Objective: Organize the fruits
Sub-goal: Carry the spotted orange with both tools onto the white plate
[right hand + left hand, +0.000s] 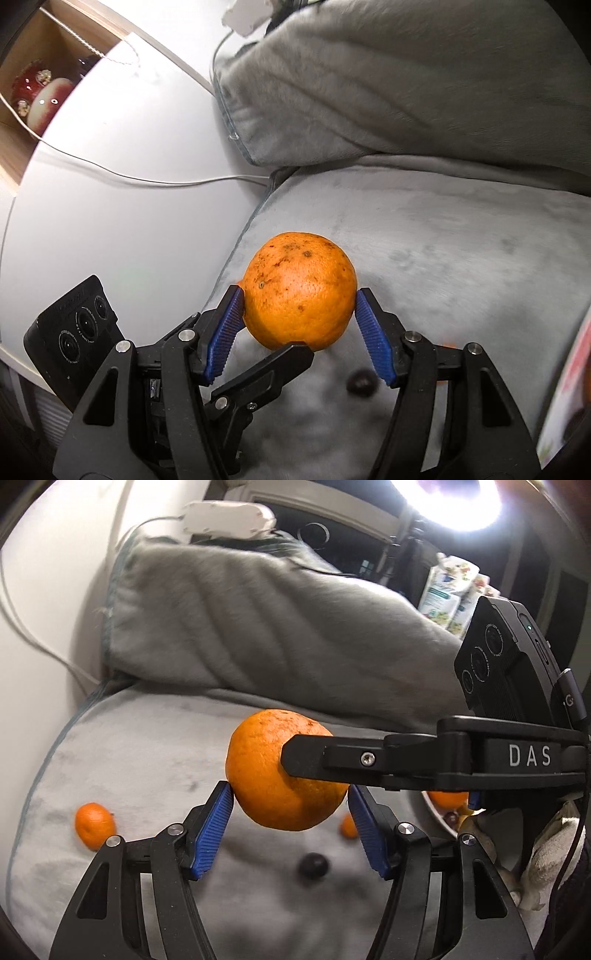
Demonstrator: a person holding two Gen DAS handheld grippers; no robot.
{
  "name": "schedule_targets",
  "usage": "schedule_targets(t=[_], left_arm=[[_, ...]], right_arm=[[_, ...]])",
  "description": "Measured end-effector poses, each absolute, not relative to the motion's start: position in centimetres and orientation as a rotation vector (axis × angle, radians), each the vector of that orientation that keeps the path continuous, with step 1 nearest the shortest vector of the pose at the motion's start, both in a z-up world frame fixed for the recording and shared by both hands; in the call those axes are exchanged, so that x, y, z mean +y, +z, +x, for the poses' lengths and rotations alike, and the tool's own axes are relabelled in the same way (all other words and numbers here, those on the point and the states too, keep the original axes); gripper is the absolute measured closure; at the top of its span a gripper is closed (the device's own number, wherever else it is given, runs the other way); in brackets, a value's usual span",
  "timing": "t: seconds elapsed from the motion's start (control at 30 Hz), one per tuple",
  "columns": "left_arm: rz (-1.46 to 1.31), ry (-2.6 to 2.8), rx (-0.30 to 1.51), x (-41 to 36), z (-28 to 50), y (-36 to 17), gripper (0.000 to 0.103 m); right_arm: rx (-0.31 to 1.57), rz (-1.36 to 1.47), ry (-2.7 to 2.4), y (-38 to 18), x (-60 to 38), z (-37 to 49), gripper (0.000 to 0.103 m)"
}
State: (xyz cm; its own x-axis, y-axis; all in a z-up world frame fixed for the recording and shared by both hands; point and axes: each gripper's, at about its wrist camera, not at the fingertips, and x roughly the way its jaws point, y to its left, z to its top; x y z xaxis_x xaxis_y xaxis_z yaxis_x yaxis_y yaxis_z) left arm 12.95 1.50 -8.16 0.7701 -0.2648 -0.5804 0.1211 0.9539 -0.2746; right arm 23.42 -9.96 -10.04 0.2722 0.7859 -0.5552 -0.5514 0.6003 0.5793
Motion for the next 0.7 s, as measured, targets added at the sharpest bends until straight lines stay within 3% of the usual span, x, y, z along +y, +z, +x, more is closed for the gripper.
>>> schedule_targets(t=[0.7], left_arm=[[-0.138, -0.417, 0.631, -10.9, 11.5, -5.9, 0.039]], right_arm=[[0.819, 0.396, 0.772, -8.6, -25.8, 18.4, 0.038]])
